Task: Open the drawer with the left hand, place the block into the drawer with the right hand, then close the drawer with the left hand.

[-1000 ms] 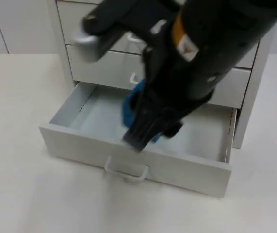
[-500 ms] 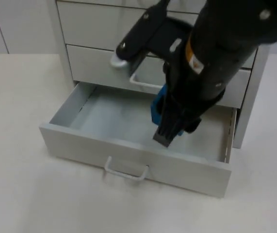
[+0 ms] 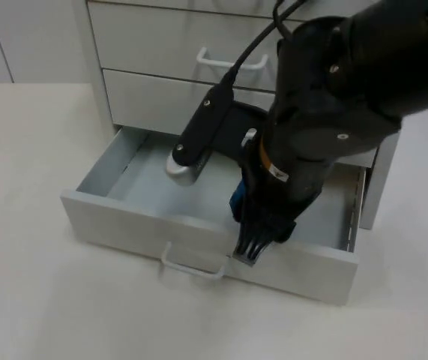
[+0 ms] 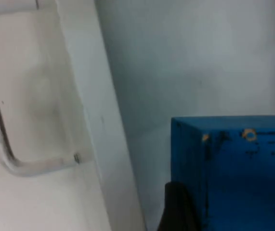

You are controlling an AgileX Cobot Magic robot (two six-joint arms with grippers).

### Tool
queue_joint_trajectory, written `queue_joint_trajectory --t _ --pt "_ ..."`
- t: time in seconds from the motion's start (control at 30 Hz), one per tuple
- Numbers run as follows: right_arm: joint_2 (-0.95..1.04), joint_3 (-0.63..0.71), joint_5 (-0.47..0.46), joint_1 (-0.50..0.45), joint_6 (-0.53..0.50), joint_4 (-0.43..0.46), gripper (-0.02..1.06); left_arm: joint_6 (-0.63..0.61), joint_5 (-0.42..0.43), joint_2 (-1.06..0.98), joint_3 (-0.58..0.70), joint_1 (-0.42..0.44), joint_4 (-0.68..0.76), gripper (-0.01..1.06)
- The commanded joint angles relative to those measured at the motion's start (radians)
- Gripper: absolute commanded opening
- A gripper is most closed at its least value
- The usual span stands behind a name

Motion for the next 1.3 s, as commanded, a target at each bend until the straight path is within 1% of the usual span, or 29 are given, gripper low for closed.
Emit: queue_joint_trajectory --t 0.0,0.1,0.17,0.2,0.27,0.37,0.4,0.47,0.5,0.53,0.63,0.73,0.77,0.8,0.9,0.97,1.0,1.03,1.1,1.17,1.2,1.27 --pt "0.000 -0.004 -0.023 0.000 0.016 -0.008 0.00 0.000 -0.008 -0.006 0.002 0.002 0.006 1.04" --pt "0.000 -0.004 -0.025 0.000 0.016 -0.010 0.01 0.000 -0.008 -0.006 0.002 0.002 0.006 1.04" --pt "0.000 -0.004 -0.025 0.000 0.016 -0.008 0.08 0.000 -0.008 -0.006 0.002 0.002 0.006 1.04" --pt "0.000 -0.004 -0.025 0.000 0.016 -0.008 0.08 0.000 -0.008 -0.006 0.002 0.002 0.006 1.04" --pt "0.000 -0.004 -0.025 0.000 0.016 0.001 0.21 0.000 -0.008 -0.006 0.002 0.002 0.006 1.04" --pt "-0.004 -0.004 -0.025 0.000 0.017 0.035 0.46 0.000 -0.008 -0.006 0.002 0.002 0.008 1.04" --pt "-0.004 -0.004 -0.025 0.000 0.017 0.035 0.46 0.000 -0.008 -0.006 0.002 0.002 0.008 1.04" --pt "-0.014 -0.004 -0.023 0.000 0.020 0.043 0.62 0.000 -0.012 -0.006 0.002 0.002 0.008 1.04" --pt "-0.018 -0.004 -0.019 0.000 0.020 0.050 0.67 0.000 -0.012 -0.006 0.002 0.002 0.008 1.04" --pt "-0.033 -0.004 -0.019 0.000 0.025 0.059 0.69 0.000 -0.015 -0.006 0.002 0.002 0.008 1.04" --pt "-0.065 -0.004 -0.013 0.000 0.025 0.078 0.71 0.000 -0.021 -0.006 0.002 0.002 0.008 1.04" --pt "-0.136 -0.004 0.028 0.003 0.013 0.146 0.71 0.000 -0.024 -0.006 0.002 0.002 0.010 1.04" --pt "-0.136 -0.004 0.028 0.003 0.013 0.146 0.71 0.000 -0.024 -0.006 0.002 0.002 0.010 1.04" --pt "-0.168 -0.004 0.041 0.005 -0.007 0.172 0.71 0.000 -0.024 -0.006 0.002 0.002 0.010 1.04" --pt "-0.278 -0.004 0.085 0.014 -0.072 0.294 0.71 0.000 -0.028 -0.006 0.002 0.002 0.010 1.04" --pt "-0.356 -0.004 0.125 0.017 -0.098 0.361 0.71 0.000 -0.030 -0.006 0.002 0.002 0.010 1.04" --pt "-0.356 -0.004 0.125 0.017 -0.098 0.361 0.71 0.000 -0.030 -0.006 0.002 0.002 0.010 1.04" --pt "-0.398 0.000 0.136 0.017 -0.102 0.398 0.71 0.000 -0.030 -0.006 0.002 0.002 0.010 1.04" --pt "-0.477 0.036 0.146 0.017 -0.105 0.415 0.71 0.000 -0.032 -0.006 0.002 0.002 0.006 1.04" --pt "-0.563 0.107 0.138 0.017 -0.094 0.417 0.71 0.000 -0.032 -0.006 0.002 0.002 0.004 1.04" --pt "-0.563 0.107 0.138 0.017 -0.094 0.417 0.71 0.000 -0.032 -0.006 0.002 0.002 0.004 1.04" --pt "-0.633 0.185 0.135 0.017 -0.083 0.417 0.71 0.000 -0.032 -0.006 0.002 0.002 0.001 1.04"
